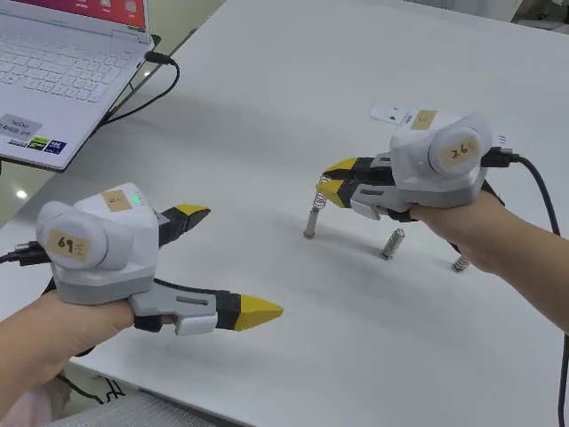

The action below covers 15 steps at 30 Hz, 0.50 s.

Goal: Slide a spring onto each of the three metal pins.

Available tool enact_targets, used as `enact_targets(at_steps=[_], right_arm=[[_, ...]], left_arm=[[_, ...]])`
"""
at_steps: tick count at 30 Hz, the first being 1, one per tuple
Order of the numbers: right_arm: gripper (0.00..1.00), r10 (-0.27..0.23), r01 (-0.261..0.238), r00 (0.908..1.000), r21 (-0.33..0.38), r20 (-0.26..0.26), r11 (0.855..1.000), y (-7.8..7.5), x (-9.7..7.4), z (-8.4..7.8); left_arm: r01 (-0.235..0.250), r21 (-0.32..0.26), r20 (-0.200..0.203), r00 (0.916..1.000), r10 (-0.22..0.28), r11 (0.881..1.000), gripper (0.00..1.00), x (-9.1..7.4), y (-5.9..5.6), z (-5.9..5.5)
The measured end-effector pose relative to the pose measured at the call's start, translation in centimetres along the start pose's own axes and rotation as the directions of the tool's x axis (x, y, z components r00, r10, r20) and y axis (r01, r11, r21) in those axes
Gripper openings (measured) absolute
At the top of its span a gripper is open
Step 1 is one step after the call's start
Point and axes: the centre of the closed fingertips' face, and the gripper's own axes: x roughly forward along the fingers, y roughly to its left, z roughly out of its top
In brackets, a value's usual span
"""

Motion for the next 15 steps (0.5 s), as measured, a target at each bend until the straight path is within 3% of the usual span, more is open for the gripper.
enact_targets(at_steps=[15], right_arm=[[0.08,0.02,-0.02,0.9995,-0.006,-0.023,1.0,0.5,0.5,-0.6]], left_arm=[[0.004,-0.007,-0.007,1.0,-0.004,1.0,0.98,0.0,-0.1,-0.28]])
